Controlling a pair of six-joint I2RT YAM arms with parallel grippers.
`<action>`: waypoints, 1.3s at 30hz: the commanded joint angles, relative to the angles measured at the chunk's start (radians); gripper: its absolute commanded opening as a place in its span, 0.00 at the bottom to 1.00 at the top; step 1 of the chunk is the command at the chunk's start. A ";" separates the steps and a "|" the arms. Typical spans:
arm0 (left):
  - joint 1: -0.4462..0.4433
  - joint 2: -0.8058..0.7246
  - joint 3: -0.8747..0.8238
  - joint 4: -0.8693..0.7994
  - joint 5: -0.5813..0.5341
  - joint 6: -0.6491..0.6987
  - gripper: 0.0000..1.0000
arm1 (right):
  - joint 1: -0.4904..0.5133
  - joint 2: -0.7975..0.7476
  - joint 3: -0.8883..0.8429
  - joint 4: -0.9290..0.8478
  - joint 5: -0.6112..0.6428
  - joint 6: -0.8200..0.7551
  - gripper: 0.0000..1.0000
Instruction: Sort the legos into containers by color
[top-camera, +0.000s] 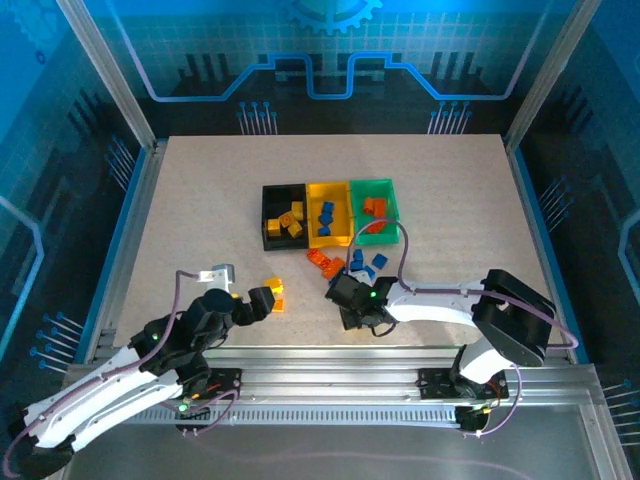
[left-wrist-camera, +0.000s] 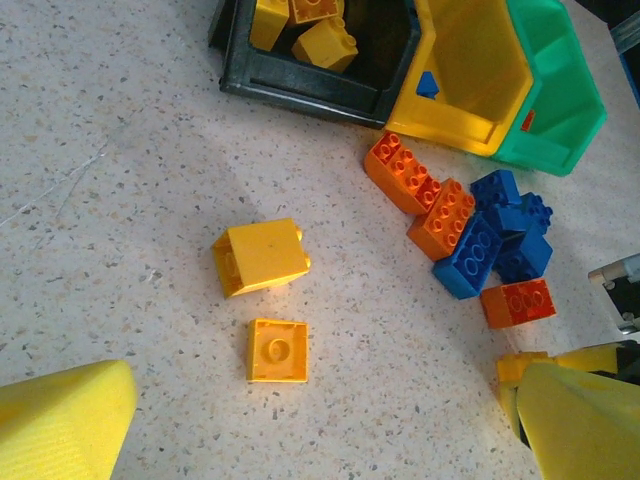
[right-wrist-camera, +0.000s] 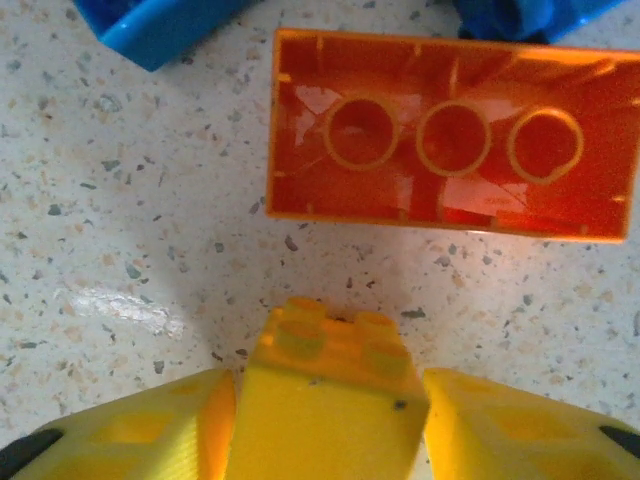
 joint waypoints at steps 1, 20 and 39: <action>0.009 -0.011 -0.020 0.012 -0.010 -0.021 0.99 | 0.010 -0.018 0.006 0.015 0.019 -0.001 0.44; 0.011 -0.009 -0.054 0.025 0.003 -0.061 0.99 | -0.169 0.137 0.564 0.076 -0.132 -0.359 0.38; 0.019 0.026 -0.027 0.024 0.043 -0.044 0.99 | -0.313 0.779 1.334 -0.009 -0.165 -0.318 0.47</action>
